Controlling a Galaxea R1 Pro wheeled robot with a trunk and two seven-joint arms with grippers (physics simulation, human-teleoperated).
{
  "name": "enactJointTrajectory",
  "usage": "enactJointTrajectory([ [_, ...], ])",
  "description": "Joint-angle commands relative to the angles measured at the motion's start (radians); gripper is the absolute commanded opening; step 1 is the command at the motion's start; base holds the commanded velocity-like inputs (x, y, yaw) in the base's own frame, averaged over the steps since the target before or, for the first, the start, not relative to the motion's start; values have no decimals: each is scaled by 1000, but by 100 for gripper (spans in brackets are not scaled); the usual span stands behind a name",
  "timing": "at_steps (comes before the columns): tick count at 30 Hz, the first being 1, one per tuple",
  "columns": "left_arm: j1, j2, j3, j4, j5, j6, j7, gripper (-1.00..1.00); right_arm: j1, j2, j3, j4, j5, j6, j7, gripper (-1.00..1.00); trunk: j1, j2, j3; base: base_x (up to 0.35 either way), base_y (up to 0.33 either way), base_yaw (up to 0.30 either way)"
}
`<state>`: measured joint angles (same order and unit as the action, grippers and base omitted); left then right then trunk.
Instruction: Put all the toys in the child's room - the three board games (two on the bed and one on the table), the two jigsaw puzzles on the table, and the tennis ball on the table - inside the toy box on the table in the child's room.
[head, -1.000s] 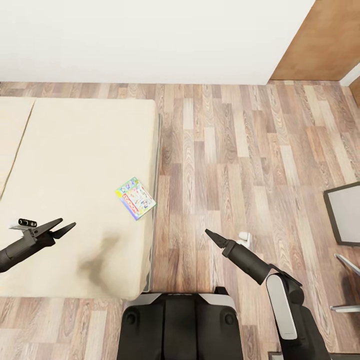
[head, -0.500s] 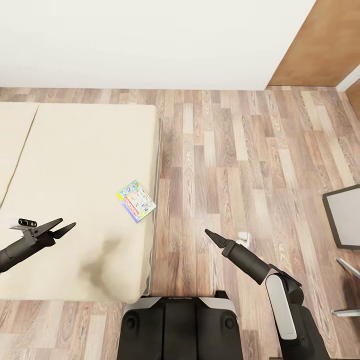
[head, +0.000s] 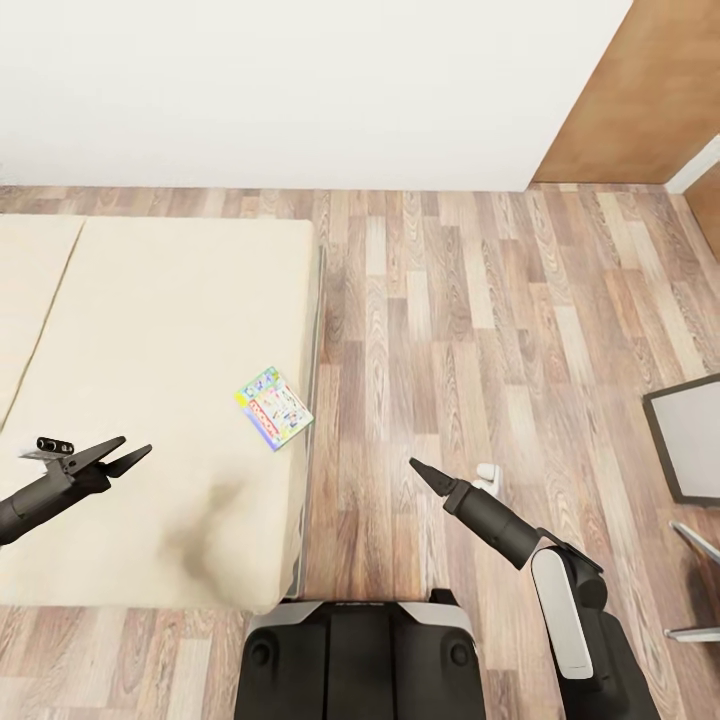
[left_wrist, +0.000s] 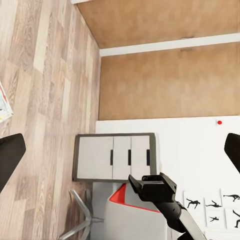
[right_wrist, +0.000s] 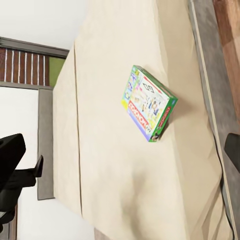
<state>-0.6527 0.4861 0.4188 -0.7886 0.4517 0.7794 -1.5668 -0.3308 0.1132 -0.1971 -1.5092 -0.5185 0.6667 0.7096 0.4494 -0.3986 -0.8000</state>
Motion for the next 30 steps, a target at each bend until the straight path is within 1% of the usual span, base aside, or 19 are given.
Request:
enactJointTrajectory([
  [1, 0, 0, 0, 0, -1, 11, -4, 100, -1, 1, -2, 0, -3, 7, 2, 100, 1, -1, 1, 0, 0, 0],
  [15, -1, 0, 0, 0, -1, 11, -4, 100, -1, 1, -2, 0, -3, 7, 2, 100, 1, -1, 23, 0, 0, 0],
  [20, 0, -7, 0, 0, -1, 11, -4, 100, -1, 0, -2, 0, -3, 7, 2, 100, 1, -1, 32, 0, 0, 0],
  [30, -1, -9, 0, 0, -1, 11, -4, 100, -1, 0, -2, 0, -3, 7, 2, 100, 1, -1, 48, 0, 0, 0],
])
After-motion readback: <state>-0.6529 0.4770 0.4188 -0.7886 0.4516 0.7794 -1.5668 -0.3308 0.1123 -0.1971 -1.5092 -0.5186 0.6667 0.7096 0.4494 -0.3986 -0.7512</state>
